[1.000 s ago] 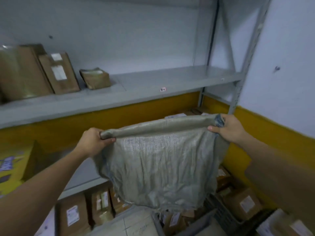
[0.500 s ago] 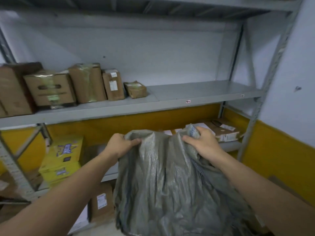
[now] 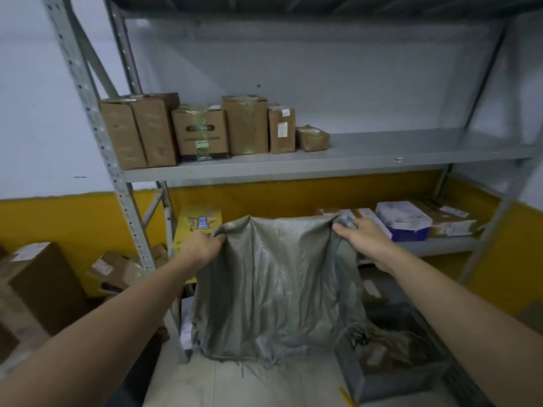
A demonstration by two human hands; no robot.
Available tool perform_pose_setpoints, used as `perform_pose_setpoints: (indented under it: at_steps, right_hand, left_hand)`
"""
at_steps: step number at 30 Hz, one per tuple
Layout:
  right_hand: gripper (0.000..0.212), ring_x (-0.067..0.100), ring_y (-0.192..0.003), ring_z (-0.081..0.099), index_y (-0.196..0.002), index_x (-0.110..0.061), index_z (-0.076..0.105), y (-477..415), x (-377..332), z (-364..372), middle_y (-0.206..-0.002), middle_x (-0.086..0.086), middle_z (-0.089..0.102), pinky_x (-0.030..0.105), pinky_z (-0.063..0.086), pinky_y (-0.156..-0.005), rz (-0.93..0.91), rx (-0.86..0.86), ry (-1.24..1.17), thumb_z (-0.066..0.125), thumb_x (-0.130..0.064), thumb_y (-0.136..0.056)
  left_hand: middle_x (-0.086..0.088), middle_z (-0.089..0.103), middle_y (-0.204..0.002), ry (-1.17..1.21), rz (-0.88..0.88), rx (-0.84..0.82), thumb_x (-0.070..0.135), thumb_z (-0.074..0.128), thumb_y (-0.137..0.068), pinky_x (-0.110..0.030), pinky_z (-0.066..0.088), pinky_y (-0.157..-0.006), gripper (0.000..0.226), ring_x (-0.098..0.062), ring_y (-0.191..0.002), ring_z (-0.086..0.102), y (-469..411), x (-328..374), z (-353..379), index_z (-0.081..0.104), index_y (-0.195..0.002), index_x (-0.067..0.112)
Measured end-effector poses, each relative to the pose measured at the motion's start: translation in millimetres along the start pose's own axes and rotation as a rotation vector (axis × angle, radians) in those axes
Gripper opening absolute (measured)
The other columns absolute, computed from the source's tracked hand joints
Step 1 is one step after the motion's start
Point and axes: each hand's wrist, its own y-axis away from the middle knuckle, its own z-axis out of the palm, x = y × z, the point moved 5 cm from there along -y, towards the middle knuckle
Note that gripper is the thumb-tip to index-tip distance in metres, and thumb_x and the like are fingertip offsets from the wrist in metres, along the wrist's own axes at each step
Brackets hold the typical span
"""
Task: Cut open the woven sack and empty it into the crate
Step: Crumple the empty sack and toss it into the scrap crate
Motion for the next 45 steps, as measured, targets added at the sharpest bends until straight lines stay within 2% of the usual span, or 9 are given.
perform_pose_setpoints:
  at_steps: [7,12,16,21,25,31,36,40,45]
  right_hand:
    - [0.029,0.024,-0.082,0.075,-0.105,-0.006,0.071,37,-9,93,-0.092,0.010,0.078,0.032,0.059,-0.070,0.219,-0.290,-0.112,0.071,-0.029,-0.088]
    - [0.030,0.033,-0.095,0.070,-0.115,-0.004,0.066,39,1,72,-0.100,0.021,0.074,0.043,0.055,-0.080,0.333,-0.171,-0.549,0.063,-0.024,-0.093]
    - [0.030,0.028,-0.068,0.074,-0.103,-0.003,0.068,49,-9,108,-0.084,0.018,0.076,0.036,0.061,-0.058,0.333,-0.250,-0.792,0.046,-0.024,-0.101]
    - [0.031,0.030,-0.076,0.074,-0.115,-0.003,0.058,73,-47,188,-0.090,0.020,0.074,0.043,0.062,-0.059,0.286,-0.382,-1.005,0.036,-0.024,-0.105]
    - [0.024,0.030,-0.096,0.066,-0.119,-0.005,0.054,90,-76,245,-0.113,0.019,0.066,0.048,0.058,-0.074,0.146,-0.422,-0.808,0.041,-0.021,-0.105]
    - [0.024,0.023,-0.088,0.072,-0.090,-0.015,0.067,107,-115,312,-0.089,0.004,0.076,0.045,0.056,-0.086,-0.062,-0.383,-0.409,0.049,-0.025,-0.102]
    - [0.021,0.005,-0.098,0.070,-0.108,-0.028,0.066,135,-149,390,-0.107,-0.007,0.074,0.031,0.055,-0.090,-0.285,-0.586,-0.192,0.066,-0.040,-0.090]
    - [0.086,0.008,-0.117,0.058,-0.132,-0.030,0.045,143,-166,439,-0.127,-0.010,0.061,0.033,0.049,-0.099,-0.537,-0.564,0.161,0.090,-0.039,-0.060]
    - [0.038,0.025,-0.104,0.061,-0.114,-0.022,0.058,130,-197,458,-0.108,0.002,0.066,0.031,0.048,-0.080,-0.616,-0.171,0.271,0.058,0.001,-0.084]
  left_hand:
    - [-0.014,0.063,-0.083,0.350,-0.246,-0.234,0.023,0.051,-0.101,-0.035,0.052,-0.069,0.019,-0.030,-0.076,0.062,50,-33,-8,0.057,-0.102,0.005]
    - [-0.014,0.066,-0.076,0.650,-0.427,-0.194,0.029,0.058,-0.096,-0.034,0.050,-0.057,0.026,-0.027,-0.071,0.059,75,-78,-48,0.060,-0.089,0.004]
    - [-0.014,0.066,-0.098,0.878,-0.519,-0.186,0.042,0.055,-0.092,-0.040,0.050,-0.075,0.034,-0.029,-0.082,0.060,80,-124,-48,0.058,-0.114,0.016]
    - [-0.019,0.068,-0.125,1.062,-0.548,-0.179,0.039,0.054,-0.097,-0.054,0.054,-0.094,0.046,-0.038,-0.115,0.064,107,-139,-57,0.062,-0.129,0.007]
    - [-0.019,0.069,-0.123,0.991,-0.457,-0.215,0.032,0.056,-0.097,-0.050,0.051,-0.101,0.041,-0.037,-0.119,0.063,121,-134,-78,0.064,-0.129,0.009]
    - [-0.018,0.070,-0.119,0.917,-0.363,-0.188,0.029,0.057,-0.098,-0.043,0.055,-0.084,0.031,-0.035,-0.109,0.066,131,-160,-123,0.061,-0.123,0.011]
    - [-0.018,0.072,-0.118,0.969,-0.346,-0.195,0.035,0.046,-0.100,-0.051,0.051,-0.100,0.039,-0.036,-0.114,0.065,118,-198,-155,0.066,-0.123,0.011]
    - [-0.014,0.073,-0.115,0.996,-0.270,-0.211,0.030,0.050,-0.100,-0.044,0.052,-0.095,0.032,-0.032,-0.109,0.066,110,-219,-186,0.069,-0.117,0.012]
    - [-0.007,0.071,-0.120,0.792,-0.129,-0.246,0.033,0.060,-0.095,-0.040,0.050,-0.090,0.030,-0.024,-0.113,0.064,106,-259,-243,0.070,-0.120,0.018]
